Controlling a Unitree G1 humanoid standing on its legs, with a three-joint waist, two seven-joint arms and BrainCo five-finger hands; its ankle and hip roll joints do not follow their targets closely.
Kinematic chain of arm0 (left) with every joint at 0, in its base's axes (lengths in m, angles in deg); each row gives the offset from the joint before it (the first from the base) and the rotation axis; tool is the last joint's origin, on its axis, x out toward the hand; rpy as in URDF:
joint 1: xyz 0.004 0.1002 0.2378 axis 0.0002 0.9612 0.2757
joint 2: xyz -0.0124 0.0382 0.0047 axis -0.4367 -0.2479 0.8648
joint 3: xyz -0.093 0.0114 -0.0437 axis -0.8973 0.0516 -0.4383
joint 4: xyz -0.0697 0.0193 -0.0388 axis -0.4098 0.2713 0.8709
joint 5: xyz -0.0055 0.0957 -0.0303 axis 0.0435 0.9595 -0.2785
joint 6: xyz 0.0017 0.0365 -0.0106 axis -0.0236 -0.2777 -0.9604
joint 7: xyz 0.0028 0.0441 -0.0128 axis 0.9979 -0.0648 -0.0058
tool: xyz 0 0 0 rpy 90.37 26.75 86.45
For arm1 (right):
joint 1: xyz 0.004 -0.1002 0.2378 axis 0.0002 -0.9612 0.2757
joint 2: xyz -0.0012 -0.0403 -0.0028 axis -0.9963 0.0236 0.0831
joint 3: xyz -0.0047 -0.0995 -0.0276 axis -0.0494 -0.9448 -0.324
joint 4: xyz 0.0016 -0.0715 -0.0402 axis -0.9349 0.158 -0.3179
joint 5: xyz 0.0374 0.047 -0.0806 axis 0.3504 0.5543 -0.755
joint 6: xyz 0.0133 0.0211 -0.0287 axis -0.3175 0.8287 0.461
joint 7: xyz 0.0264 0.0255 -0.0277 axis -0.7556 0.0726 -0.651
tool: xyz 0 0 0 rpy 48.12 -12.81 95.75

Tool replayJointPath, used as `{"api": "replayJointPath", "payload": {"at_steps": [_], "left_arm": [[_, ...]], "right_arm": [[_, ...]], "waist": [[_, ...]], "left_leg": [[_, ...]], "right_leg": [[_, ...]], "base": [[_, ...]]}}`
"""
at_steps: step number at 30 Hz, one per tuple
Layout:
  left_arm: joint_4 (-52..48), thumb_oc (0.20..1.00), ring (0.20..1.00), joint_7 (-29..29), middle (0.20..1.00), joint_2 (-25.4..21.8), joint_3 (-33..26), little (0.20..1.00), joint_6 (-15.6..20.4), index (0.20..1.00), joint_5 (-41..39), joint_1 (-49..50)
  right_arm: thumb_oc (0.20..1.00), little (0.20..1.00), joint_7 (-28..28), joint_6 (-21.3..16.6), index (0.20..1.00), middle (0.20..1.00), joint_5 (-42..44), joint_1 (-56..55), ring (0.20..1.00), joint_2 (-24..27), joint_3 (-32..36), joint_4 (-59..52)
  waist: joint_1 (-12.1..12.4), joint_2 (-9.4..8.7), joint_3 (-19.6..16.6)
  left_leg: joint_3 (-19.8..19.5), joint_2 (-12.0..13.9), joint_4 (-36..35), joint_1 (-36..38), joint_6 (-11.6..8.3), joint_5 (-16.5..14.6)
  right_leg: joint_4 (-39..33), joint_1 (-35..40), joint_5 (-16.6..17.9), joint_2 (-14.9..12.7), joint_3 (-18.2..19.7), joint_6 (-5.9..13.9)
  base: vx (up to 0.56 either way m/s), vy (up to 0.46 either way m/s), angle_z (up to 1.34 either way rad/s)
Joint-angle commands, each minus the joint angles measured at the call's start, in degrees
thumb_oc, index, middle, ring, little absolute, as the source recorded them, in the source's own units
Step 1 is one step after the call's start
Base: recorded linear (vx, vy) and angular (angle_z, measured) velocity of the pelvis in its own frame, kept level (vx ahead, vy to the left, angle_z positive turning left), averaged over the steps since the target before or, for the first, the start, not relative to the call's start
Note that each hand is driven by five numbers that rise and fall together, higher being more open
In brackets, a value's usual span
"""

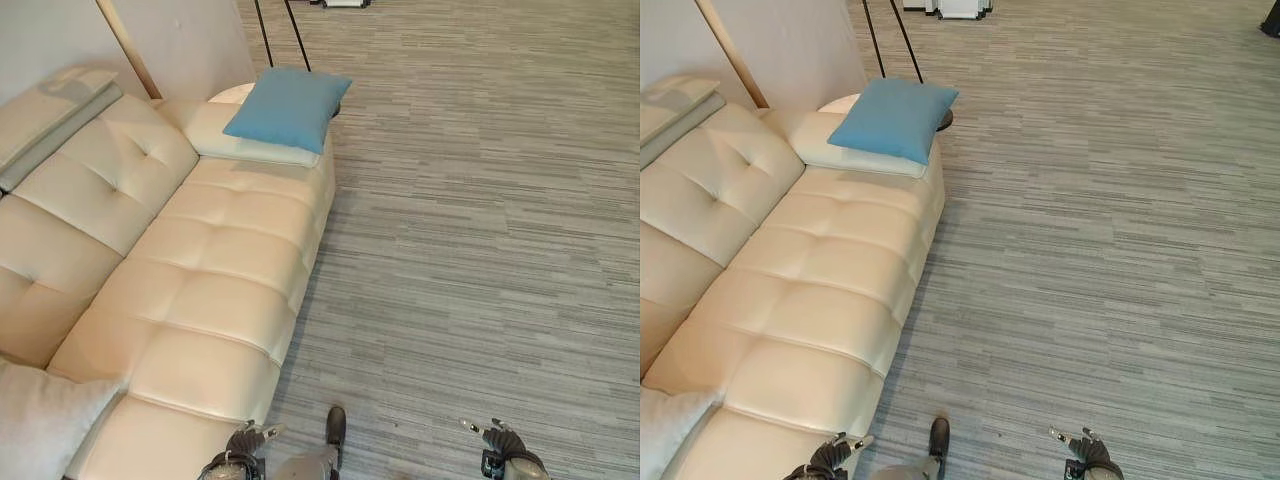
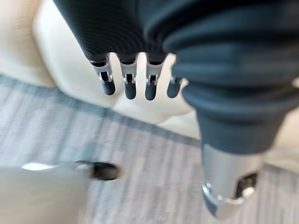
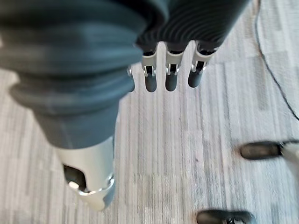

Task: Pick up all the scattered cushions and arrange them neatly on the sofa.

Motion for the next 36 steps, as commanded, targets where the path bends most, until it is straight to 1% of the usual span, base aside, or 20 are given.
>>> {"api": "replayJointPath", "payload": {"at_steps": [1, 2, 6, 8, 10, 11, 13, 16, 20, 21, 23, 24, 25, 27, 28, 29, 31, 32, 33, 36], "left_arm": [[-4.1, 1.0, 1.0, -0.3, 1.0, -1.5, 0.5, 1.0, 1.3, 1.0, 3.0, -1.6], [-4.9, 1.0, 1.0, -0.2, 1.0, -1.7, 0.7, 1.0, 1.3, 1.0, 2.8, -1.8], [-5.5, 1.0, 1.0, -0.1, 1.0, -2.1, 1.0, 1.0, 1.2, 1.0, 2.2, -2.4], [-5.7, 1.0, 1.0, 0.2, 1.0, -2.2, 0.6, 1.0, 1.4, 1.0, 1.0, -3.3], [-5.5, 1.0, 1.0, 0.2, 1.0, -2.2, 0.7, 1.0, 1.5, 1.0, 1.1, -3.8], [-5.0, 1.0, 1.0, 0.1, 1.0, -2.3, 0.1, 1.0, 1.4, 1.0, 1.4, -4.5], [-4.4, 1.0, 1.0, 0.2, 1.0, -2.3, -0.5, 1.0, 1.4, 1.0, 2.2, -5.1], [-6.2, 1.0, 1.0, 0.2, 1.0, -2.3, -0.5, 1.0, 1.9, 1.0, 2.8, -4.6], [-6.3, 1.0, 1.0, 0.1, 1.0, -1.5, -0.3, 1.0, 2.2, 1.0, 2.6, -3.8], [-8.7, 1.0, 1.0, 0.5, 1.0, -0.9, -0.1, 1.0, 2.4, 1.0, 1.4, -3.0], [-14.8, 1.0, 1.0, 1.1, 1.0, -1.3, 0.2, 1.0, 3.0, 1.0, -0.5, -2.6], [-14.8, 1.0, 1.0, 1.1, 1.0, -1.3, 0.2, 1.0, 3.0, 1.0, -0.5, -2.6], [-17.1, 1.0, 1.0, 1.9, 1.0, -1.7, -0.1, 1.0, 3.6, 1.0, -0.5, -2.8], [-19.6, 1.0, 1.0, 2.8, 1.0, -1.8, -0.4, 1.0, 4.3, 1.0, -0.5, -2.8], [-21.3, 1.0, 1.0, 3.1, 1.0, -2.0, -0.7, 1.0, 4.8, 1.0, 0.0, -2.4], [-21.9, 1.0, 1.0, 3.6, 1.0, -2.1, -0.9, 1.0, 5.0, 1.0, 0.2, -2.1], [-23.5, 1.0, 1.0, 4.6, 1.0, -2.1, -1.5, 1.0, 5.4, 1.0, 0.5, -1.2], [-24.7, 1.0, 1.0, 4.8, 1.0, -2.1, -2.4, 1.0, 5.4, 1.0, 0.5, -0.7], [-25.4, 1.0, 1.0, 4.9, 1.0, -2.2, -3.2, 1.0, 5.4, 1.0, 0.4, 0.1], [-24.1, 1.0, 1.0, 5.1, 1.0, -2.1, -3.3, 1.0, 5.3, 1.0, 0.6, 0.9]], "right_arm": [[1.0, 1.0, -0.8, -1.7, 1.0, 1.0, -1.0, 1.2, 1.0, 1.6, -1.4, -4.1], [1.0, 1.0, -0.9, -1.6, 1.0, 1.0, -1.2, 1.2, 1.0, 1.7, -1.4, -4.2], [1.0, 1.0, -0.5, -1.4, 1.0, 1.0, -1.1, 1.6, 1.0, 1.7, -0.8, -4.1], [1.0, 1.0, -0.3, -1.4, 1.0, 1.0, -1.0, 1.9, 1.0, 1.8, -0.4, -3.7], [1.0, 1.0, -0.3, -1.4, 1.0, 1.0, -1.1, 2.0, 1.0, 1.9, -0.4, -3.6], [1.0, 1.0, 0.0, -1.3, 1.0, 1.0, -1.0, 2.4, 1.0, 2.0, -0.3, -3.4], [1.0, 1.0, 0.2, -1.3, 1.0, 1.0, -1.1, 2.3, 1.0, 1.7, 0.1, -3.5], [1.0, 1.0, 0.4, -1.2, 1.0, 1.0, -2.0, 1.2, 1.0, 1.5, 0.7, -5.1], [1.0, 1.0, 0.1, -1.4, 1.0, 1.0, -2.7, 0.4, 1.0, 1.8, 0.3, -4.7], [1.0, 1.0, 0.1, -1.6, 1.0, 1.0, -3.3, 0.2, 1.0, 2.5, -0.2, -4.6], [1.0, 1.0, 0.3, -2.2, 1.0, 1.0, -3.7, -0.1, 1.0, 4.1, -1.2, -7.4], [1.0, 1.0, 0.3, -2.2, 1.0, 1.0, -3.7, -0.1, 1.0, 4.1, -1.2, -7.4], [1.0, 1.0, 0.8, -2.2, 1.0, 1.0, -5.5, -0.3, 1.0, 5.0, -1.6, -10.8], [1.0, 1.0, 1.3, -2.4, 1.0, 1.0, -7.8, -1.0, 1.0, 6.4, -1.7, -16.5], [1.0, 1.0, 1.3, -2.7, 1.0, 1.0, -9.9, -2.0, 1.0, 7.7, -1.5, -20.9], [1.0, 1.0, 1.5, -2.9, 1.0, 1.0, -10.6, -2.2, 1.0, 7.9, -1.7, -22.4], [1.0, 1.0, 2.2, -3.4, 1.0, 1.0, -13.3, -2.0, 1.0, 8.9, -2.2, -25.9], [1.0, 1.0, 2.4, -3.4, 1.0, 1.0, -14.0, -1.3, 1.0, 9.1, -2.0, -28.0], [1.0, 1.0, 2.4, -3.3, 1.0, 1.0, -14.0, -1.2, 1.0, 8.7, -1.8, -29.2], [1.0, 1.0, 2.1, -3.2, 1.0, 1.0, -14.7, -2.0, 1.0, 7.6, -2.0, -29.6]], "waist": [[0.8, -0.29, 0.0], [0.7, -0.45, 1.0], [0.4, 0.42, 3.2], [0.8, 1.62, 4.7], [1.0, 1.77, 5.1], [1.0, 1.65, 5.8], [1.0, 0.72, 5.4], [0.5, 0.79, 4.7], [0.0, 1.39, 2.8], [0.1, 2.58, 1.8], [1.5, 1.78, 2.4], [1.4, 1.75, 2.3], [1.8, 1.15, 2.8], [2.2, -0.05, 3.3], [2.3, -0.57, 3.0], [2.4, -0.41, 2.7], [2.7, 0.5, 2.2], [2.7, 0.54, 2.4], [3.3, 0.29, 2.0], [3.4, -0.57, 0.2]], "left_leg": [[2.2, 2.5, 1.0, 2.2, -1.42, -6.3], [3.0, 2.2, 1.3, 3.1, -0.61, -7.2], [4.6, 2.6, 0.7, 6.5, 0.3, -8.9], [6.1, 4.4, -0.1, 9.1, -0.44, -10.0], [6.6, 4.8, -0.1, 9.9, -0.76, -10.5], [7.9, 5.4, -0.3, 12.1, -2.0, -12.4], [8.9, 5.2, -0.3, 13.7, -2.86, -13.3], [8.3, 5.5, -0.3, 16.1, -3.69, -14.9], [7.3, 7.0, 1.8, 19.0, -4.36, -16.3], [7.1, 9.0, 9.2, 18.2, -6.32, -13.5], [6.6, 8.8, 28.0, 9.9, -8.47, -6.1], [6.5, 8.8, 28.2, 9.6, -8.45, -6.2], [7.6, 9.4, 30.1, 7.4, -8.12, -6.2], [7.4, 8.3, 25.8, 2.5, -6.67, -10.1], [6.8, 6.9, 18.1, 1.3, -5.74, -12.4], [5.7, 6.2, 13.1, 0.7, -5.92, -10.7], [2.1, 6.0, 0.5, -1.9, -7.58, -2.0], [3.2, 5.9, -0.3, -5.7, -9.3, -1.4], [5.0, 6.4, -0.3, -4.7, -9.23, -0.1], [5.8, 6.1, -0.3, -3.1, -7.68, 0.6]], "right_leg": [[17.1, -10.0, 2.2, 1.7, -0.9, 1.05], [22.8, -12.5, 5.5, 0.4, -1.4, 1.75], [30.7, -17.8, 7.5, -2.8, -4.4, 1.1], [22.3, -20.7, 4.8, -2.4, -8.1, 0.15], [17.7, -20.8, 5.2, -2.1, -9.3, 0.36], [4.5, -20.8, 8.4, -0.7, -11.1, 2.48], [-8.6, -21.6, 13.9, 1.1, -11.4, 3.7], [-8.6, -22.5, 14.8, 1.3, -9.9, 4.36], [-7.9, -20.1, 15.2, 2.0, -10.6, 2.88], [-6.8, -17.5, 13.3, 3.4, -11.5, 1.87], [-8.6, -12.1, 10.4, 4.0, -12.3, -1.21], [-8.6, -12.2, 10.5, 3.9, -12.3, -1.21], [-8.6, -10.2, 8.3, 4.1, -12.3, -2.28], [-8.6, -8.3, 6.8, 3.2, -12.3, -2.32], [-8.6, -7.1, 6.1, 3.0, -12.4, -2.01], [-8.6, -6.6, 5.8, 3.2, -12.3, -2.0], [-8.6, -4.1, 4.1, 5.0, -12.1, -2.77], [-8.6, -1.6, 3.0, 5.8, -11.7, -3.12], [-8.6, 0.4, 2.2, 6.1, -10.7, -2.91], [-8.1, 3.3, 0.7, 4.7, -10.9, -1.85]], "base": [[0.2, 0.148, -0.47], [0.14, 0.115, -0.44], [0.24, 0.137, -0.25], [0.26, 0.018, -0.25], [0.26, -0.069, -0.37], [0.42, -0.16, -0.39], [0.39, -0.167, -0.42], [0.49, -0.192, -0.18], [0.5, -0.232, 0.42], [0.6, -0.392, 0.62], [0.55, -0.458, 0.18], [0.33, -0.312, -0.07], [0.33, -0.23, -0.16], [0.41, -0.205, -0.05], [0.36, -0.064, 0.19], [0.41, -0.043, 0.06], [0.54, 0.003, -0.43], [0.82, 0.085, -0.7], [0.83, 0.14, -0.71], [0.55, 0.158, -0.21]]}}
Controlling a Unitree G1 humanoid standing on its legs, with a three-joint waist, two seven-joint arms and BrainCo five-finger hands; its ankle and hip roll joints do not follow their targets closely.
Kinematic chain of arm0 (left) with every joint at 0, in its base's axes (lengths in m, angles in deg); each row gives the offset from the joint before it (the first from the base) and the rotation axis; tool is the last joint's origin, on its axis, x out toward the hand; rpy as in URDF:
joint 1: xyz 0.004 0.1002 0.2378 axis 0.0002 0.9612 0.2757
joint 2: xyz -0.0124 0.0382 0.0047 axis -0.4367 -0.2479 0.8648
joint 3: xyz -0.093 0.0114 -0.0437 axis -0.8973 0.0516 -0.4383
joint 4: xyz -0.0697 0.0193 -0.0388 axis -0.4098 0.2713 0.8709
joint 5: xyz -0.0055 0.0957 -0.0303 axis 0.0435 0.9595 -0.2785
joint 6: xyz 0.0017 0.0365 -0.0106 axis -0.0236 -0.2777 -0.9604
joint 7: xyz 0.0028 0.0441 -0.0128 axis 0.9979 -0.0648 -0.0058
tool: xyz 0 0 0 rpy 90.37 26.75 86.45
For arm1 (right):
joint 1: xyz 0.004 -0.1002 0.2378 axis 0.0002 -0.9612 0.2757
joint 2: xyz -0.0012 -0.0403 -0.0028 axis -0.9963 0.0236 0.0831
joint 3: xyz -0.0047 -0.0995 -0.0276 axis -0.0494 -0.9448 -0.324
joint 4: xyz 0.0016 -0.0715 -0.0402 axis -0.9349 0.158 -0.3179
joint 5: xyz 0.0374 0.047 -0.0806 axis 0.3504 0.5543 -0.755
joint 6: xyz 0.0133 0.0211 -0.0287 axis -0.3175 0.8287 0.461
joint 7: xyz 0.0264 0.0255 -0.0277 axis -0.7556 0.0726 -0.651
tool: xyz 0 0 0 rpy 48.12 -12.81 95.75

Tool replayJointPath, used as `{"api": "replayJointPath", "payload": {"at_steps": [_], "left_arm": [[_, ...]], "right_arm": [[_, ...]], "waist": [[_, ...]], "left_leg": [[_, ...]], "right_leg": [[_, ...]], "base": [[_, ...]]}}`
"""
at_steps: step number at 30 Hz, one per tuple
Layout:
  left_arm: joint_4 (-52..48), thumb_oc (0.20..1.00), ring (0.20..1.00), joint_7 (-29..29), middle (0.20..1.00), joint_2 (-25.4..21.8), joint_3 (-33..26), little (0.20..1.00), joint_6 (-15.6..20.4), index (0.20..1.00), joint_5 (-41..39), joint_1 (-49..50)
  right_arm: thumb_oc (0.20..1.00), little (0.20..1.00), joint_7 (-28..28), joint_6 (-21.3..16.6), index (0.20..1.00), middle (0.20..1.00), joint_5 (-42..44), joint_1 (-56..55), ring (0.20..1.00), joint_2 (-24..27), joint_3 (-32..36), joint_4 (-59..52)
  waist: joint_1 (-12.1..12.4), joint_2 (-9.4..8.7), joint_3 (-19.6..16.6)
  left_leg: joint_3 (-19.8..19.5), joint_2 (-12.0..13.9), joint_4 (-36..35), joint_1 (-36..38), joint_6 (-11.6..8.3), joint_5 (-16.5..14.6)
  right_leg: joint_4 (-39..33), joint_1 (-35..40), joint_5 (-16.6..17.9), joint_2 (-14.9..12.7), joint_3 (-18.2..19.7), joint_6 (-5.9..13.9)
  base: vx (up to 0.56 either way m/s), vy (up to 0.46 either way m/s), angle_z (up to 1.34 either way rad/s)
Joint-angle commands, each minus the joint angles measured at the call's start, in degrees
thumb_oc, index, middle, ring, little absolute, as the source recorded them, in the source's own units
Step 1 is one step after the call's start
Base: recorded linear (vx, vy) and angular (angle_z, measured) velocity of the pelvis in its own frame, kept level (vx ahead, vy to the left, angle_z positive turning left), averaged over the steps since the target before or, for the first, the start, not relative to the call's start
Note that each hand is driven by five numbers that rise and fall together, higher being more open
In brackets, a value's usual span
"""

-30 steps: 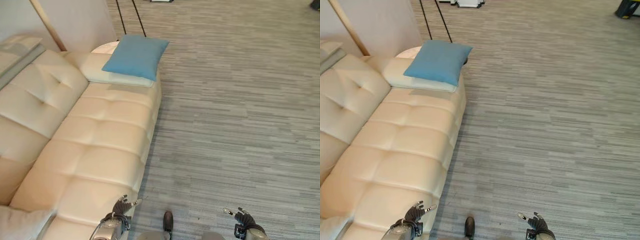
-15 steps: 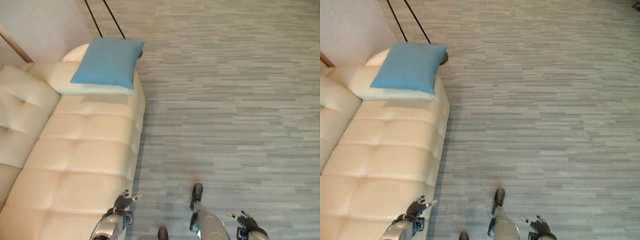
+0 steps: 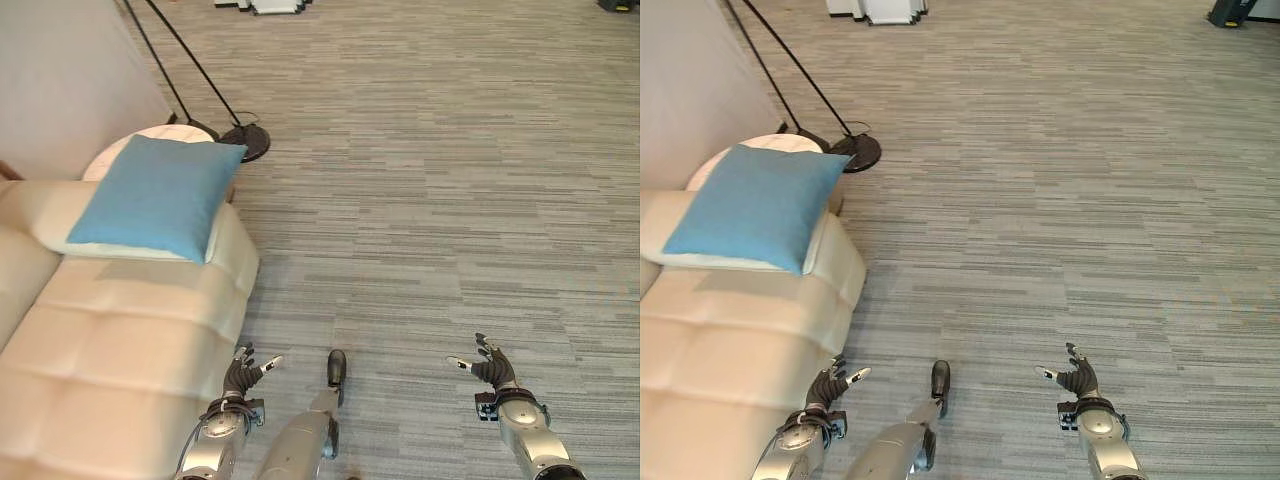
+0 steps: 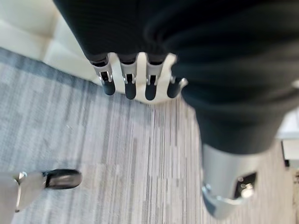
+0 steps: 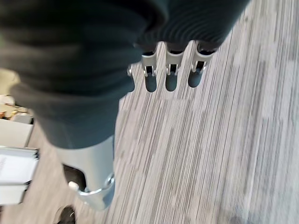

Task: Pick up all the scattered cushions and arrange them neatly on the sofa.

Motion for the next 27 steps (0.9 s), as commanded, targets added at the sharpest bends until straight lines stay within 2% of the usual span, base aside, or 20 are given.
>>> {"api": "replayJointPath", "payload": {"at_steps": [1, 2, 3, 4, 5, 6, 7, 8, 11, 12, 13, 14, 16, 19, 21, 23, 24, 25, 26, 27], "left_arm": [[1.0, 1.0, 1.0, 1.0, 1.0, -0.9, -0.7, 1.0, 2.5, 1.0, -0.3, -4.9], [1.3, 1.0, 1.0, 1.2, 1.0, -1.4, -0.8, 1.0, 2.3, 1.0, -0.2, -4.6], [1.3, 1.0, 1.0, 1.2, 1.0, -1.5, -0.8, 1.0, 2.3, 1.0, -0.2, -4.5], [0.5, 1.0, 1.0, 1.0, 1.0, -2.4, -0.9, 1.0, 1.8, 1.0, -0.6, -4.1], [0.3, 1.0, 1.0, 0.8, 1.0, -2.8, -0.7, 1.0, 1.3, 1.0, -0.7, -4.0], [0.0, 1.0, 1.0, 0.8, 1.0, -3.0, -0.6, 1.0, 1.1, 1.0, -0.9, -4.0], [-0.2, 1.0, 1.0, 0.7, 1.0, -3.1, -0.5, 1.0, 1.0, 1.0, -1.0, -4.1], [-0.3, 1.0, 1.0, 0.6, 1.0, -3.2, -0.4, 1.0, 0.8, 1.0, -0.9, -4.2], [0.0, 1.0, 1.0, 0.4, 1.0, -2.9, -0.1, 1.0, 1.0, 1.0, -1.2, -5.0], [0.2, 1.0, 1.0, 0.4, 1.0, -2.8, 0.0, 1.0, 1.1, 1.0, -1.3, -5.3], [0.2, 1.0, 1.0, 0.4, 1.0, -2.8, 0.0, 1.0, 1.1, 1.0, -1.3, -5.3], [1.0, 1.0, 1.0, 0.3, 1.0, -2.8, 0.0, 1.0, 1.1, 1.0, -1.0, -5.8], [1.8, 1.0, 1.0, -0.1, 1.0, -2.8, -0.1, 1.0, 1.0, 1.0, -0.2, -6.3], [3.1, 1.0, 1.0, -1.2, 1.0, -2.2, 0.1, 1.0, 1.2, 1.0, 0.7, -5.8], [3.2, 1.0, 1.0, -1.0, 1.0, -2.0, -0.2, 1.0, 1.1, 1.0, 0.1, -5.2], [3.8, 1.0, 1.0, -1.0, 1.0, -1.5, -0.7, 1.0, 0.8, 1.0, -1.8, -4.8], [4.3, 1.0, 1.0, -1.2, 1.0, -1.1, -0.6, 1.0, 0.7, 1.0, -2.8, -5.2], [4.6, 1.0, 1.0, -1.1, 1.0, -0.5, -0.9, 1.0, 0.8, 1.0, -4.2, -5.0], [4.5, 1.0, 1.0, -1.1, 1.0, -0.7, -0.8, 1.0, 0.7, 1.0, -4.4, -4.9], [4.4, 1.0, 1.0, -1.1, 1.0, -0.7, -0.8, 1.0, 0.7, 1.0, -4.4, -4.9]], "right_arm": [[1.0, 1.0, 0.1, -2.0, 1.0, 1.0, -1.5, 1.9, 1.0, 1.3, 2.2, -1.4], [1.0, 1.0, -0.1, -1.9, 1.0, 1.0, -0.9, 1.3, 1.0, 0.0, 2.3, -0.9], [1.0, 1.0, -0.1, -1.9, 1.0, 1.0, -0.9, 1.3, 1.0, -0.1, 2.3, -0.9], [1.0, 1.0, -0.6, -1.8, 1.0, 1.0, 0.0, 1.1, 1.0, -1.0, 2.2, -0.7], [1.0, 1.0, -1.0, -1.5, 1.0, 1.0, 0.2, 1.0, 1.0, -1.6, 2.0, -0.8], [1.0, 1.0, -1.1, -1.3, 1.0, 1.0, 0.1, 1.0, 1.0, -1.8, 2.0, -0.6], [1.0, 1.0, -1.3, -1.2, 1.0, 1.0, 0.2, 1.0, 1.0, -1.9, 2.1, -0.7], [1.0, 1.0, -1.2, -0.9, 1.0, 1.0, 0.2, 0.6, 1.0, -2.3, 2.0, -0.5], [1.0, 1.0, -1.2, -1.0, 1.0, 1.0, 0.8, 0.4, 1.0, -2.3, 1.9, -0.4], [1.0, 1.0, -1.1, -1.0, 1.0, 1.0, 1.1, 0.4, 1.0, -2.4, 2.1, -0.2], [1.0, 1.0, -1.1, -1.0, 1.0, 1.0, 1.1, 0.4, 1.0, -2.4, 2.1, -0.2], [1.0, 1.0, -0.7, -1.1, 1.0, 1.0, 1.6, 0.1, 1.0, -2.5, 2.5, 0.0], [1.0, 1.0, -0.6, -1.0, 1.0, 1.0, 1.3, -0.7, 1.0, -2.4, 2.9, 0.2], [1.0, 1.0, -1.2, -1.1, 1.0, 1.0, 1.0, -1.9, 1.0, -2.0, 3.2, 1.2], [1.0, 1.0, -1.3, -1.1, 1.0, 1.0, 1.1, -1.8, 1.0, -1.7, 2.9, 2.4], [1.0, 1.0, -1.4, -1.5, 1.0, 1.0, 2.1, -2.2, 1.0, -1.2, 2.7, 2.5], [1.0, 1.0, -1.2, -1.4, 1.0, 1.0, 2.2, -1.8, 1.0, -0.6, 2.5, 3.0], [1.0, 1.0, -1.8, -1.5, 1.0, 1.0, 2.3, -1.7, 1.0, 0.2, 2.3, 2.3], [1.0, 1.0, -1.9, -1.3, 1.0, 1.0, 2.0, -1.5, 1.0, 0.5, 2.1, 2.3], [1.0, 1.0, -1.9, -1.3, 1.0, 1.0, 2.0, -1.5, 1.0, 0.5, 2.1, 2.3]], "waist": [[0.9, -0.58, -1.1], [1.0, -1.66, -2.1], [1.1, -1.73, -2.2], [1.3, -2.63, -2.2], [1.2, -3.15, -1.5], [0.6, -3.17, -0.2], [0.2, -2.65, 0.6], [-0.1, -1.63, 1.9], [-0.2, -0.13, 3.2], [-0.4, 0.16, 3.5], [-0.4, 0.28, 3.5], [-0.9, -0.33, 3.6], [-1.1, -1.06, 3.1], [-1.4, -1.85, 1.6], [-1.4, -2.01, 0.4], [-1.3, -2.31, 0.3], [-1.3, -2.54, 0.6], [-0.4, -2.82, 2.0], [-0.3, -3.01, 2.4], [-0.3, -2.97, 2.4]], "left_leg": [[-7.2, 7.3, -8.4, 7.9, -16.88, 11.3], [-6.6, 6.6, -8.4, 9.4, -15.15, 9.7], [-6.5, 6.5, -8.4, 9.4, -15.11, 9.7], [-6.4, 5.6, -7.3, 10.4, -13.11, 7.2], [-6.2, 4.6, -7.0, 11.9, -11.37, 5.3], [-6.1, 3.5, -7.1, 14.8, -9.64, 3.7], [-6.3, 3.6, -7.5, 15.9, -9.21, 3.6], [-7.3, 4.0, -8.1, 18.0, -8.74, 2.8], [-8.3, 5.6, -8.4, 19.9, -9.73, 2.6], [-8.8, 6.1, -8.4, 20.4, -10.44, 2.4], [-8.8, 6.2, -8.4, 20.4, -10.48, 2.4], [-9.8, 6.2, -8.4, 21.4, -11.46, 1.7], [-10.6, 6.2, -8.4, 21.9, -12.02, 0.9], [-12.6, 6.3, -8.0, 23.8, -12.75, -0.8], [-13.4, 7.0, -5.5, 24.1, -13.38, -2.3], [-14.6, 8.0, 0.0, 22.8, -14.66, -2.9], [-15.6, 7.9, 6.0, 20.6, -15.43, -2.4], [-15.3, 6.5, 18.8, 14.4, -15.98, 0.3], [-12.8, 7.0, 20.3, 12.8, -15.87, 0.8], [-12.9, 7.0, 20.5, 12.7, -15.87, 0.7]], "right_leg": [[-4.0, -5.9, -1.1, -12.9, -1.3, 0.27], [0.2, -6.2, -1.0, -14.8, -1.2, 1.44], [0.5, -6.3, -1.1, -14.9, -1.1, 1.49], [9.9, -9.4, 0.7, -17.1, -0.2, 2.63], [21.2, -14.8, 5.6, -19.3, 0.8, 4.18], [30.0, -18.2, 12.9, -22.0, 1.3, 5.13], [33.4, -20.3, 14.1, -22.5, 1.6, 4.83], [37.4, -24.8, 11.4, -21.6, 4.3, 3.46], [29.3, -29.1, 5.9, -19.2, 4.5, 1.85], [21.6, -29.3, 4.5, -17.1, 5.3, 1.67], [21.3, -29.1, 4.8, -17.0, 5.2, 1.62], [6.8, -28.0, 6.6, -13.7, 8.8, 2.75], [-1.3, -27.3, 9.6, -13.4, 10.4, 3.86], [-4.8, -24.7, 11.6, -12.9, 11.3, 3.93], [-4.7, -23.2, 11.4, -12.3, 11.6, 2.97], [-4.5, -21.5, 10.0, -11.9, 10.3, 1.66], [-5.0, -19.4, 9.0, -11.6, 9.1, 0.7], [-4.9, -16.8, 7.7, -11.9, 6.7, -0.55], [-4.7, -16.1, 7.0, -12.2, 5.3, -0.83], [-4.7, -16.1, 7.0, -12.2, 5.3, -0.83]], "base": [[0.63, 0.229, -0.29], [0.51, 0.189, -0.35], [0.61, 0.286, -0.07], [0.45, 0.31, 0.3], [0.63, 0.468, 0.55], [0.4, 0.356, 0.37], [0.37, 0.267, 0.79], [0.24, 0.108, 0.84], [0.22, 0.002, 0.6], [0.14, -0.056, 0.37], [0.24, -0.164, 0.15], [0.25, -0.167, 0.09], [0.3, -0.194, 0.38], [0.34, -0.2, 0.85], [0.34, -0.23, 0.94], [0.32, -0.32, 0.55], [0.35, -0.389, 0.71], [0.29, -0.323, 0.53], [0.16, -0.185, 1.43], [0.13, -0.128, 1.35]]}}
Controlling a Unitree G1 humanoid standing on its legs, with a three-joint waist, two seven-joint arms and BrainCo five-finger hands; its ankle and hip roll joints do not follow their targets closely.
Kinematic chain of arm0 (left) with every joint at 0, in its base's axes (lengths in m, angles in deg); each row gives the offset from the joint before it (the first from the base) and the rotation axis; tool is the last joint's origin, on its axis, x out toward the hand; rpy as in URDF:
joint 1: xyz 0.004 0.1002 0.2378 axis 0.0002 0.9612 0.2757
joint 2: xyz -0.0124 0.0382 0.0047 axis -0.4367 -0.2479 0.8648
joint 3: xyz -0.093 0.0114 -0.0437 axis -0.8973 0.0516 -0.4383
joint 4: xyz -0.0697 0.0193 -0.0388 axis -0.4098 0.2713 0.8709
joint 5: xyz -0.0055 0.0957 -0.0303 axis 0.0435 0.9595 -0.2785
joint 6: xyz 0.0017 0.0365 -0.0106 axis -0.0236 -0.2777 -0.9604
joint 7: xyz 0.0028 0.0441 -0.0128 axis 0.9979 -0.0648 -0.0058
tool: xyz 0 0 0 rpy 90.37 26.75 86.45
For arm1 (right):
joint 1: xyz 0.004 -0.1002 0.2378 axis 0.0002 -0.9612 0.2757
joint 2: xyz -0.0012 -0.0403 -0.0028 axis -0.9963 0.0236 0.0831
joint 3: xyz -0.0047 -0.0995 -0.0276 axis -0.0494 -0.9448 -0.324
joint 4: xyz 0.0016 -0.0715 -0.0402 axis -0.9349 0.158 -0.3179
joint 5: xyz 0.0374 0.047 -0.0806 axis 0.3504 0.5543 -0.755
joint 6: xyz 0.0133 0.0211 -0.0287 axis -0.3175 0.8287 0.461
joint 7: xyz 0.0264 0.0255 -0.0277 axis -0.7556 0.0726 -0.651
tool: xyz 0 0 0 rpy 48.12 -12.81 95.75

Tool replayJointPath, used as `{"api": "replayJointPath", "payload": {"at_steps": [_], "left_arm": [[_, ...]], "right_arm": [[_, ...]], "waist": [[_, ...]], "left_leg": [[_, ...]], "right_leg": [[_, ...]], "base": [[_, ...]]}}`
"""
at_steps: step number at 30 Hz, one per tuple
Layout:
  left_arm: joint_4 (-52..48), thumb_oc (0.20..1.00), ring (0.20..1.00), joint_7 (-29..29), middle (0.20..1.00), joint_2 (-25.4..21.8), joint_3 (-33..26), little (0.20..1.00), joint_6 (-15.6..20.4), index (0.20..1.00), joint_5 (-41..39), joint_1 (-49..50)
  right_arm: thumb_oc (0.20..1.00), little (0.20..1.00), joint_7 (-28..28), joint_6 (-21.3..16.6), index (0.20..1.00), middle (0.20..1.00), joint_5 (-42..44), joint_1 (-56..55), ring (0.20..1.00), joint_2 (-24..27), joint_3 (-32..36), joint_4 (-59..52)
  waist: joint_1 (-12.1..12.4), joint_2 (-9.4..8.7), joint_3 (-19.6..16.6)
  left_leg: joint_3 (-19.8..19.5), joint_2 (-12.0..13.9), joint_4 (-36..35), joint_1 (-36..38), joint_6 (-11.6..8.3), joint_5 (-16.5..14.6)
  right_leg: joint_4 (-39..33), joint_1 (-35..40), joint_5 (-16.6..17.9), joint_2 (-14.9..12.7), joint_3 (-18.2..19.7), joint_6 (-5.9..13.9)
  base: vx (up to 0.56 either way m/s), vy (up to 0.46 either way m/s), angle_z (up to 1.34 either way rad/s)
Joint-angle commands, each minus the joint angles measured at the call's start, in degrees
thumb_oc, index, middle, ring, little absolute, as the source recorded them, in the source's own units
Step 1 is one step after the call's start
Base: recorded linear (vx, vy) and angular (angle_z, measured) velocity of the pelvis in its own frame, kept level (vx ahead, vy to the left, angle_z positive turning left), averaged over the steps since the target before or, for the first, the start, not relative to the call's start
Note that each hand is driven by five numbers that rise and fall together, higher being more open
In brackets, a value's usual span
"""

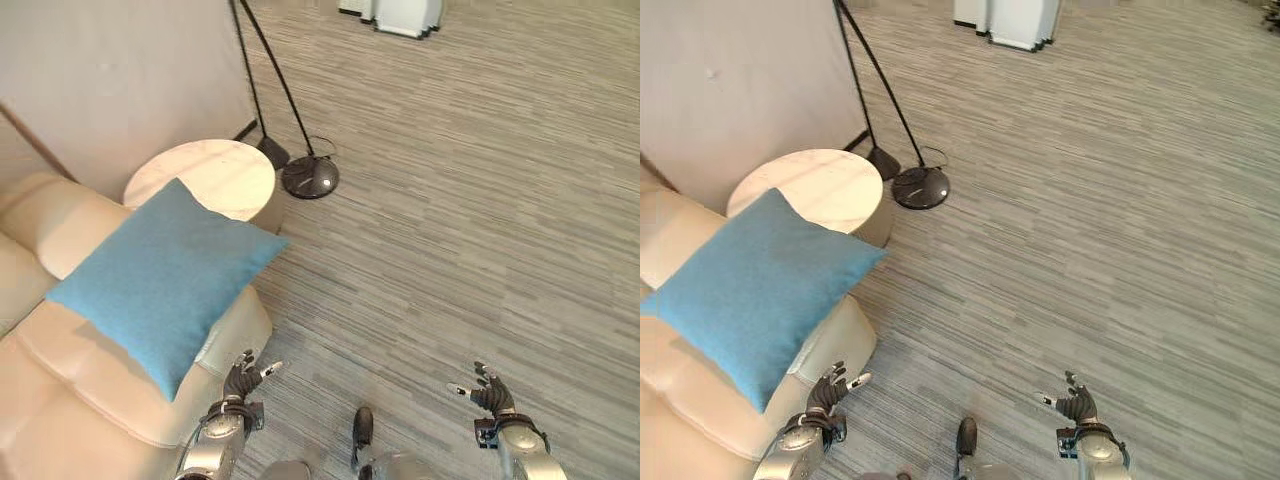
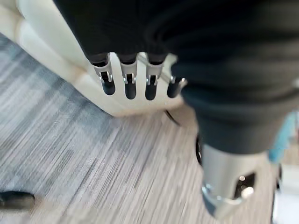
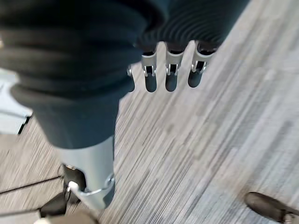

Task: Pick up all the scattered cushions and arrange them neatly on the sofa.

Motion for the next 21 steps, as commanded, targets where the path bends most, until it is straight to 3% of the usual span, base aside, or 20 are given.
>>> {"api": "replayJointPath", "payload": {"at_steps": [1, 2, 4, 5, 10, 12, 15, 16, 17, 18, 20, 21], "left_arm": [[-2.0, 1.0, 1.0, 0.1, 1.0, -2.4, -0.8, 1.0, 1.0, 1.0, -1.6, -0.2], [-1.4, 1.0, 1.0, 0.0, 1.0, -2.3, -0.8, 1.0, 0.8, 1.0, -1.1, -0.2], [-0.5, 1.0, 1.0, -0.3, 1.0, -1.9, -0.5, 1.0, 0.4, 1.0, 0.1, -0.1], [0.8, 1.0, 1.0, -0.4, 1.0, -1.9, -0.8, 1.0, -0.2, 1.0, 1.7, 0.3], [1.3, 1.0, 1.0, -0.4, 1.0, -2.1, -1.2, 1.0, -0.5, 1.0, 1.1, 1.6], [2.3, 1.0, 1.0, -0.4, 1.0, -3.0, -1.4, 1.0, -0.9, 1.0, 2.4, 2.0], [2.9, 1.0, 1.0, -0.7, 1.0, -3.6, -0.9, 1.0, -1.1, 1.0, 3.6, 1.6], [2.9, 1.0, 1.0, -0.1, 1.0, -4.0, -1.2, 1.0, -1.0, 1.0, 3.1, 1.7], [2.9, 1.0, 1.0, -0.1, 1.0, -4.0, -1.2, 1.0, -1.0, 1.0, 3.1, 1.7], [2.1, 1.0, 1.0, 0.2, 1.0, -4.1, -1.4, 1.0, -1.0, 1.0, 2.2, 2.0], [1.8, 1.0, 1.0, 0.5, 1.0, -4.1, -1.6, 1.0, -0.9, 1.0, 1.3, 1.9], [2.0, 1.0, 1.0, 0.4, 1.0, -4.1, -1.6, 1.0, -0.9, 1.0, 1.2, 1.6]], "right_arm": [[1.0, 1.0, 0.4, -1.3, 1.0, 1.0, 0.1, -0.8, 1.0, 3.1, 0.4, -1.3], [1.0, 1.0, 0.6, -1.3, 1.0, 1.0, 0.1, -1.0, 1.0, 3.0, 0.8, -1.7], [1.0, 1.0, 0.8, -1.4, 1.0, 1.0, 0.1, -1.6, 1.0, 2.4, 1.1, -2.2], [1.0, 1.0, 1.5, -1.3, 1.0, 1.0, -0.5, -0.4, 1.0, 1.8, -0.3, -0.8], [1.0, 1.0, 1.2, -0.8, 1.0, 1.0, -3.0, 0.9, 1.0, 1.5, -2.4, -0.4], [1.0, 1.0, 0.4, -0.8, 1.0, 1.0, -2.3, 1.6, 1.0, -0.1, -2.7, -1.4], [1.0, 1.0, 0.0, -0.8, 1.0, 1.0, -3.7, 2.7, 1.0, -0.3, -4.2, -0.7], [1.0, 1.0, -0.5, -0.7, 1.0, 1.0, -4.6, 3.4, 1.0, -0.5, -4.9, -0.9], [1.0, 1.0, -0.5, -0.7, 1.0, 1.0, -4.6, 3.4, 1.0, -0.6, -5.0, -0.9], [1.0, 1.0, -0.4, -0.2, 1.0, 1.0, -4.6, 3.3, 1.0, -1.0, -4.7, -0.5], [1.0, 1.0, 0.0, 0.0, 1.0, 1.0, -3.8, 3.3, 1.0, -1.3, -4.3, 0.2], [1.0, 1.0, 0.2, 0.0, 1.0, 1.0, -2.9, 3.1, 1.0, -1.5, -3.7, 0.6]], "waist": [[-0.4, -1.02, -0.9], [-0.4, -1.07, -1.3], [-0.9, -0.59, -2.1], [-1.3, 0.3, -2.9], [-0.8, 0.06, -4.4], [-0.4, -0.93, -5.0], [0.0, -1.12, -4.7], [-0.1, -1.11, -4.0], [-0.1, -1.15, -4.0], [-0.5, -1.1, -3.7], [-0.6, -0.68, -3.2], [-0.8, 0.13, -3.0]], "left_leg": [[11.1, 2.0, -18.4, 4.2, 6.02, 1.8], [12.9, 2.1, -23.1, 4.3, 6.35, 1.5], [15.7, 2.7, -32.6, 5.0, 5.38, 5.3], [22.7, 3.3, -41.1, 2.2, 3.24, 12.2], [21.7, 3.0, -41.1, 3.5, 4.12, 11.7], [21.4, 1.9, -41.1, 6.6, 5.98, 9.2], [21.1, 1.6, -41.1, 8.2, 7.16, 7.8], [20.6, 1.0, -41.1, 10.4, 8.63, 6.1], [20.7, 0.9, -41.1, 10.4, 8.7, 6.1], [19.5, 0.6, -41.1, 12.0, 9.39, 4.8], [18.3, 1.0, -41.1, 12.7, 9.32, 4.7], [17.6, 1.8, -41.1, 12.5, 9.14, 5.4]], "right_leg": [[-4.1, 7.8, -7.3, -3.5, -3.0, 7.95], [-4.5, 8.4, -7.5, -3.7, -4.4, 8.25], [-4.5, 9.1, -8.6, -3.3, -6.3, 8.86], [-4.5, 10.8, -10.5, -2.2, -9.9, 8.66], [-4.5, 12.9, -11.1, -2.5, -11.2, 9.36], [3.2, 12.7, -13.0, -5.1, -11.0, 10.0], [11.5, 9.9, -13.2, -7.2, -10.8, 10.87], [20.8, 6.7, -10.2, -9.4, -10.1, 12.5], [21.1, 6.6, -10.3, -9.5, -10.1, 12.59], [26.5, 3.3, -8.3, -9.9, -7.1, 13.04], [25.1, 1.0, -8.7, -8.5, -4.1, 12.39], [19.7, 0.2, -8.8, -7.4, -2.8, 11.15]], "base": [[0.15, -0.092, 1.6], [0.2, -0.094, 1.05], [0.31, 0.069, 1.55], [0.38, 0.14, 1.28], [0.29, 0.151, 0.28], [0.35, 0.231, -0.01], [0.15, 0.138, 0.14], [0.17, 0.185, 0.4], [0.25, 0.184, 0.5], [0.17, 0.062, 0.48], [0.18, -0.002, 0.65], [0.15, -0.091, 0.62]]}}
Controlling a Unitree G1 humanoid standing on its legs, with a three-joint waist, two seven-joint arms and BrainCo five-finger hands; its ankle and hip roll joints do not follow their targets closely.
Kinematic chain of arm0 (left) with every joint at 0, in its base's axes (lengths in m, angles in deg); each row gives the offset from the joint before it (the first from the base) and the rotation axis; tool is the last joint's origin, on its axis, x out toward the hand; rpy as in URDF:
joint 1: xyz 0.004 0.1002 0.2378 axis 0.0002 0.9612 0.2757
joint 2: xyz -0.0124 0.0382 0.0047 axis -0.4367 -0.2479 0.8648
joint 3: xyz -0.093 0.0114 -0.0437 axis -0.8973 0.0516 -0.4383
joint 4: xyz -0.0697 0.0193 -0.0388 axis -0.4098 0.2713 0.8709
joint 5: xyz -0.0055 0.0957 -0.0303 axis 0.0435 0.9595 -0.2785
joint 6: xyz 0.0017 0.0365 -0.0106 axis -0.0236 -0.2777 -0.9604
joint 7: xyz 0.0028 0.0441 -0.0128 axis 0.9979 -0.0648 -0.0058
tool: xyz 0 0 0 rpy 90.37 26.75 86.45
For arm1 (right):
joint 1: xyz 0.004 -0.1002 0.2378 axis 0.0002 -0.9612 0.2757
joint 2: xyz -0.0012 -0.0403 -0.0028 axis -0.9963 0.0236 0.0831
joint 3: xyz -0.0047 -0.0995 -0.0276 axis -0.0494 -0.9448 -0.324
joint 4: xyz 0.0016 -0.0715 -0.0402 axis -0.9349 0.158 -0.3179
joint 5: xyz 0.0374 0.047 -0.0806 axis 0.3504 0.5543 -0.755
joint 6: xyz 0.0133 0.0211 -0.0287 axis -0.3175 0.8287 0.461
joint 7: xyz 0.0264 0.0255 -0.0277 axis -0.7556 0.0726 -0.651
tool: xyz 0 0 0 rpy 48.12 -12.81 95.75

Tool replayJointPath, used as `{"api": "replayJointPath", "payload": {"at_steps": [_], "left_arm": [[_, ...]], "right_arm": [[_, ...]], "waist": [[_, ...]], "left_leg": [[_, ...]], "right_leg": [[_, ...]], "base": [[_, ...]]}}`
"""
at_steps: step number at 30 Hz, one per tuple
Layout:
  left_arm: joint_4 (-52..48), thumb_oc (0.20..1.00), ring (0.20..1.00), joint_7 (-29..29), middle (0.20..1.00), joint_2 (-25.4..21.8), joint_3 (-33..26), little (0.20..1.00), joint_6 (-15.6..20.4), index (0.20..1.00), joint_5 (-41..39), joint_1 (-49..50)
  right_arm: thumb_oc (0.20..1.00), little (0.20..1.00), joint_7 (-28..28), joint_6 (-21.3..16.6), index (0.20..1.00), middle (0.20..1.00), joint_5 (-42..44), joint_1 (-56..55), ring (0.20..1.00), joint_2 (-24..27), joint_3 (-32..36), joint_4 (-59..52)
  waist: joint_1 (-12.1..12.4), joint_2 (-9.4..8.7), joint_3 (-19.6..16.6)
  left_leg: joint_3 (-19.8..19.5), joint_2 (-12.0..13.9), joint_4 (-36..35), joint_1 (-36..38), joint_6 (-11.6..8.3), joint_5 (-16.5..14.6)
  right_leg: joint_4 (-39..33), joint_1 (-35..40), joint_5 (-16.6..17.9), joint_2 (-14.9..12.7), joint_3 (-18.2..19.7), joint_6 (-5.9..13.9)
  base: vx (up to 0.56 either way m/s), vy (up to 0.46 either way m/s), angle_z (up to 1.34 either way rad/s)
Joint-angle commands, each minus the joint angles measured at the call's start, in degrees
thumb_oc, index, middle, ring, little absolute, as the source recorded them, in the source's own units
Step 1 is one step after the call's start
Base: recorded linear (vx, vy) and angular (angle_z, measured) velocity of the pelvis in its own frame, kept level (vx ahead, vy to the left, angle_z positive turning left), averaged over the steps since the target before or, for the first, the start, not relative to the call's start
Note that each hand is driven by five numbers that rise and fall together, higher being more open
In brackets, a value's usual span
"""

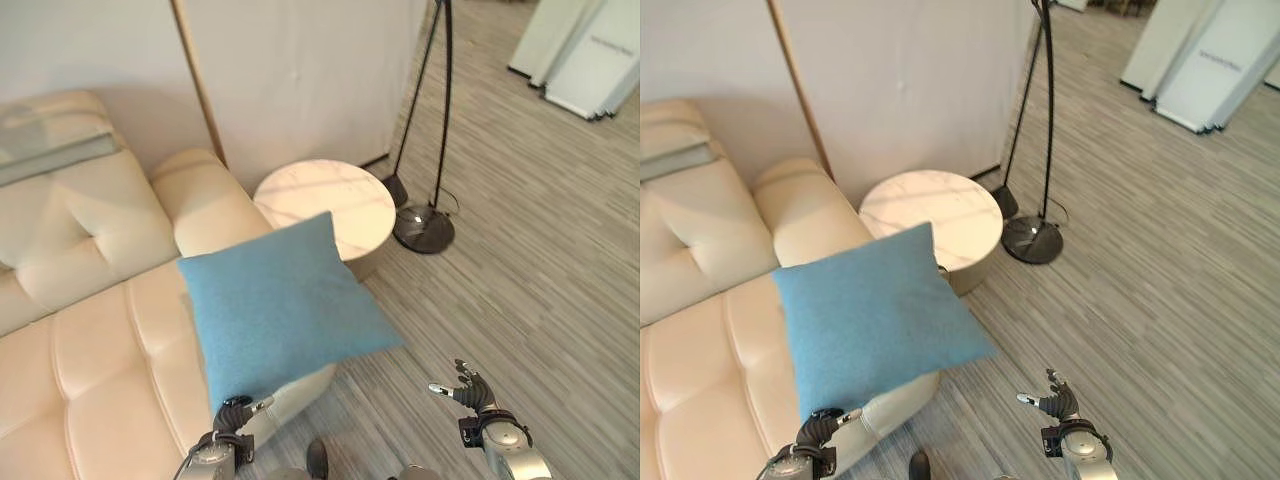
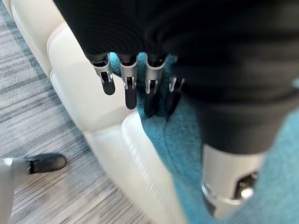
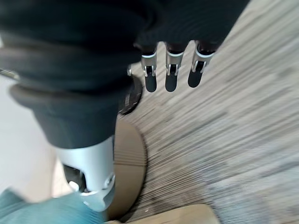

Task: Pick up all the scattered cushions and arrange them neatly on the sofa.

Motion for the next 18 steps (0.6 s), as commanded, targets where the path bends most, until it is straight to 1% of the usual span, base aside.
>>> {"api": "replayJointPath", "payload": {"at_steps": [1, 2, 3, 4, 5, 6, 7, 8, 10, 12, 13, 14, 16, 18], "left_arm": [[-3.1, 1.0, 1.0, 0.2, 1.0, -1.0, -1.5, 1.0, 3.0, 1.0, 0.2, -3.0], [-3.1, 1.0, 1.0, 0.2, 1.0, -0.9, -1.5, 1.0, 3.0, 1.0, 0.2, -3.0], [-2.9, 1.0, 1.0, 0.0, 1.0, -1.1, -1.3, 1.0, 2.9, 1.0, 0.7, -3.3], [-2.5, 1.0, 1.0, -0.1, 1.0, -1.3, -1.1, 1.0, 2.9, 1.0, 0.9, -3.7], [-2.0, 1.0, 1.0, -0.2, 1.0, -1.5, -1.0, 1.0, 3.1, 1.0, 1.2, -4.3], [-1.7, 1.0, 1.0, -0.3, 1.0, -1.7, -0.8, 1.0, 3.1, 1.0, 1.3, -4.5], [-1.7, 1.0, 1.0, -0.3, 1.0, -1.7, -0.8, 1.0, 3.1, 1.0, 1.3, -4.5], [-1.2, 1.0, 1.0, -0.4, 1.0, -1.9, -0.8, 1.0, 3.6, 1.0, 1.4, -4.7], [0.1, 1.0, 1.0, -0.9, 1.0, -1.7, -0.7, 1.0, 3.7, 1.0, 1.9, -4.5], [0.9, 1.0, 1.0, -1.1, 1.0, -1.4, -0.6, 1.0, 3.7, 1.0, 2.0, -4.5], [1.6, 1.0, 1.0, -1.2, 1.0, -1.1, -0.8, 1.0, 3.6, 1.0, 1.8, -4.0], [1.7, 1.0, 1.0, -1.3, 1.0, -0.9, -0.7, 1.0, 3.4, 1.0, 1.4, -3.6], [3.0, 1.0, 1.0, -1.6, 1.0, -0.7, -0.5, 1.0, 3.3, 1.0, 1.3, -3.8], [5.9, 1.0, 1.0, -2.0, 1.0, -0.1, -0.1, 1.0, 2.9, 1.0, 1.3, -4.3]], "right_arm": [[1.0, 1.0, 0.8, -0.5, 1.0, 1.0, 1.1, 2.0, 1.0, 0.7, 1.0, 0.6], [1.0, 1.0, 0.8, -0.5, 1.0, 1.0, 1.1, 2.0, 1.0, 0.7, 1.0, 0.6], [1.0, 1.0, 0.9, -0.3, 1.0, 1.0, 1.9, 1.5, 1.0, 0.6, 1.3, 0.8], [1.0, 1.0, 0.9, -0.3, 1.0, 1.0, 2.4, 1.4, 1.0, 0.5, 1.4, 1.0], [1.0, 1.0, 1.0, -0.3, 1.0, 1.0, 2.7, 1.2, 1.0, 0.6, 1.6, 1.5], [1.0, 1.0, 1.1, -0.2, 1.0, 1.0, 2.8, 1.0, 1.0, 0.7, 1.8, 1.4], [1.0, 1.0, 1.1, -0.2, 1.0, 1.0, 2.8, 1.0, 1.0, 0.7, 1.8, 1.4], [1.0, 1.0, 0.9, -0.3, 1.0, 1.0, 3.0, 0.8, 1.0, 0.8, 2.0, 1.7], [1.0, 1.0, 0.4, -0.6, 1.0, 1.0, 2.8, 1.0, 1.0, 0.8, 1.6, 2.4], [1.0, 1.0, 0.3, -0.6, 1.0, 1.0, 2.9, 1.2, 1.0, 0.8, 1.3, 3.4], [1.0, 1.0, -0.1, -0.6, 1.0, 1.0, 2.2, 1.8, 1.0, 1.4, 0.4, 4.0], [1.0, 1.0, -0.4, -0.8, 1.0, 1.0, 2.3, 1.7, 1.0, 1.9, 0.2, 3.7], [1.0, 1.0, -0.3, -1.0, 1.0, 1.0, 2.3, 1.7, 1.0, 2.9, 0.0, 3.9], [1.0, 1.0, -0.1, -1.0, 1.0, 1.0, 3.0, 1.8, 1.0, 3.5, 0.4, 3.9]], "waist": [[-0.7, 1.48, 1.5], [-0.7, 1.48, 1.5], [-1.3, 1.47, 1.7], [-1.7, 1.42, 1.8], [-1.9, 1.34, 1.9], [-2.2, 1.24, 2.0], [-2.2, 1.24, 2.0], [-2.3, 1.03, 1.9], [-2.2, 0.57, 1.3], [-2.3, 0.55, 0.9], [-2.0, 0.55, 0.2], [-2.0, 0.51, 0.0], [-2.0, 0.27, 0.3], [-2.4, 0.04, 0.8]], "left_leg": [[-0.9, 4.5, -0.4, -1.0, -5.92, -3.6], [-0.9, 4.5, -0.4, -1.0, -5.92, -3.6], [-2.6, 4.4, -0.4, -0.1, -6.22, -3.8], [-3.6, 4.4, -0.4, -0.1, -6.34, -3.7], [-4.9, 4.3, -0.4, 0.0, -6.63, -3.4], [-6.0, 4.3, -0.4, 0.1, -6.79, -3.5], [-6.1, 4.3, -0.4, 0.2, -6.79, -3.5], [-8.2, 4.3, -0.4, 0.7, -7.11, -3.7], [-9.2, 4.5, -0.4, 1.5, -7.48, -4.0], [-9.4, 4.8, -0.4, 1.7, -7.68, -4.1], [-10.2, 6.3, -0.4, 2.6, -8.52, -4.3], [-11.0, 6.8, 0.1, 2.4, -8.81, -4.2], [-12.3, 7.4, 3.5, 0.8, -9.39, -4.6], [-12.2, 7.2, 6.8, -1.2, -9.76, -4.8]], "right_leg": [[-26.3, 6.6, 10.5, 5.4, 0.8, -2.46], [-26.3, 6.5, 10.5, 5.4, 0.8, -2.47], [-34.6, 6.1, 12.6, 7.1, 7.9, -1.77], [-37.9, 5.3, 14.0, 8.0, 12.5, -1.43], [-40.3, 4.3, 15.2, 8.5, 16.0, -1.08], [-42.3, 3.9, 16.3, 8.5, 17.5, -0.79], [-42.3, 3.9, 16.3, 8.5, 17.5, -0.79], [-44.9, 2.8, 17.9, 8.6, 17.7, -0.49], [-46.1, 4.8, 18.1, 7.9, 15.2, -0.73], [-46.3, 5.4, 18.0, 8.1, 15.0, -0.92], [-46.3, 7.0, 17.3, 8.8, 14.0, -1.71], [-46.3, 7.8, 16.8, 9.2, 13.5, -2.28], [-46.3, 9.4, 15.6, 9.5, 12.0, -3.22], [-46.3, 10.4, 14.9, 9.3, 9.9, -4.05]], "base": [[0.11, -0.085, 0.37], [0.17, -0.102, 0.32], [0.16, -0.112, 0.47], [0.22, -0.179, 0.61], [0.14, -0.164, 0.74], [0.1, -0.12, 0.58], [0.16, -0.228, 0.64], [0.19, -0.264, 0.51], [0.25, -0.326, 0.72], [0.18, -0.265, 0.51], [0.21, -0.37, 0.31], [0.25, -0.473, 0.36], [0.12, -0.328, 0.6], [0.05, -0.245, 0.65]]}}
